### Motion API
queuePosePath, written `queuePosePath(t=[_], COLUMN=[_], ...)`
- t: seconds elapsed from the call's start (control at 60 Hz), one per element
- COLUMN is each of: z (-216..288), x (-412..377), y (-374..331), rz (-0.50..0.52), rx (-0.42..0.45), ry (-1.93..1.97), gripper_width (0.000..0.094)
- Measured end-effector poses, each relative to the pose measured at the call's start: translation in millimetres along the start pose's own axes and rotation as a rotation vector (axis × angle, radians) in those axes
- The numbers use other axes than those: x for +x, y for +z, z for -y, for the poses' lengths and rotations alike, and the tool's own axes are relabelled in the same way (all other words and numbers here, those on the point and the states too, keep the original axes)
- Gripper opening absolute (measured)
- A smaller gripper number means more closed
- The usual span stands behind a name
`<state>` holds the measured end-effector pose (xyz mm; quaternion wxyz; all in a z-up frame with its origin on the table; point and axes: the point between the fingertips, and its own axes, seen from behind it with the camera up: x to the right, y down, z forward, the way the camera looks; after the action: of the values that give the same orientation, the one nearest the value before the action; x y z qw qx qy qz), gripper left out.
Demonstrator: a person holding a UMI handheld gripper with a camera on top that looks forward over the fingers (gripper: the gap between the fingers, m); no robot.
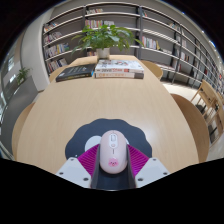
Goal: Arrange mouse
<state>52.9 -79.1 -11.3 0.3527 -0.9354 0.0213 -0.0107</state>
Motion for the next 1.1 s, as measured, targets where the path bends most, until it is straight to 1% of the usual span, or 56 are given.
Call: queuePosePath(t=[0.1,0.183,0.217,0.317,0.417,0.583,0.733,0.867,0.983,1.1], z=[2.0,-1.7,0.6,23.7,48.3,66.1,55.3,37.3,18.6,7.1], x=[2.0,9.0,7.4,-1.4,-12.1,-45.0,-67.4,-82.1,-95.2,-104.4], y=[1.0,-4.9,-9.8,-35.5,-77.5,-150.5,-204.8,-239.2,-260.3,-270.5], rz=[-0.011,-0.044,-0.041,-0.037,-0.043,-0.02,-0.026,-0.027,0.001,0.004], rx=[-0.002,-0.041,-0.048,-0.006,0.043,0.113,0.155,0.186,0.203,0.203], ry=[0.01,-0.012,-0.026,-0.053,-0.059,-0.037,-0.045,-0.037,-0.016,-0.022], gripper_width=[0.0529,0.069,0.0731,0.0734,0.073,0.0731,0.073,0.073,0.0726,0.0726])
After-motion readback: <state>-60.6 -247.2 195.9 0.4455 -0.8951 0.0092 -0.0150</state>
